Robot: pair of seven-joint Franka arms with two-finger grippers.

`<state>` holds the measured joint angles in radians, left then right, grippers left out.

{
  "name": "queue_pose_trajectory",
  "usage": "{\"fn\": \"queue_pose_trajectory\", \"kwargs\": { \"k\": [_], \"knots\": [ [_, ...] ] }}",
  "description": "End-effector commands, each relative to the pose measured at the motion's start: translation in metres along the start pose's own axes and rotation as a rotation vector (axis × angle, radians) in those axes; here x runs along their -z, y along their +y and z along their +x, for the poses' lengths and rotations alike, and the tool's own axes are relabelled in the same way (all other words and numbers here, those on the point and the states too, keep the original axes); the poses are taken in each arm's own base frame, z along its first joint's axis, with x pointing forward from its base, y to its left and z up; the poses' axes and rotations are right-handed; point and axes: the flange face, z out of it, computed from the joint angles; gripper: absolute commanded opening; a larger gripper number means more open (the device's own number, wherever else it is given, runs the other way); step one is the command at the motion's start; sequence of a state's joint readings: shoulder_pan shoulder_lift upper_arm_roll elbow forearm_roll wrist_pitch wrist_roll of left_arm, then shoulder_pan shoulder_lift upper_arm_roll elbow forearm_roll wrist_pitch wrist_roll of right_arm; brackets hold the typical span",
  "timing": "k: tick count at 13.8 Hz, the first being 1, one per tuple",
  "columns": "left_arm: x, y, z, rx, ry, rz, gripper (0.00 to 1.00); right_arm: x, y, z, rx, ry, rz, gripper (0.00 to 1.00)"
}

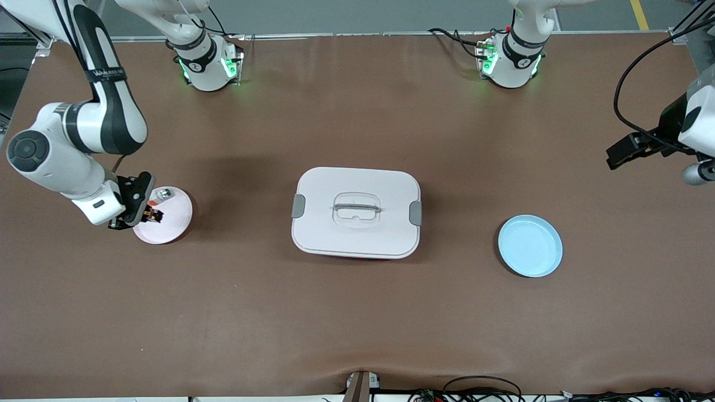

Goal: Transfer orange switch to right arm and place
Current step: 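Carry the switch with the right gripper over the white plate, then lower the switch onto the white plate and open the right gripper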

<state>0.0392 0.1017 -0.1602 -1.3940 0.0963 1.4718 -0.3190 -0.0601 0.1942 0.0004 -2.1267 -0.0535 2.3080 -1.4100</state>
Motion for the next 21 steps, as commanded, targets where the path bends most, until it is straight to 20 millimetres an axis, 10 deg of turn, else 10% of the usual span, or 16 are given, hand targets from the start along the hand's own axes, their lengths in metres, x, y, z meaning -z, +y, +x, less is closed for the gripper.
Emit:
{"fn": "queue_pose_trajectory", "kwargs": {
  "k": [1, 21],
  "knots": [
    [0.003, -0.003, -0.02, -0.023, 0.029, -0.013, 1.0, -0.02, -0.007, -0.011, 0.014, -0.008, 0.019, 0.0],
    [0.001, 0.006, -0.028, -0.049, 0.094, -0.033, 1.0, -0.113, -0.007, -0.041, 0.087, 0.015, 0.039, 0.0]
  ]
}}
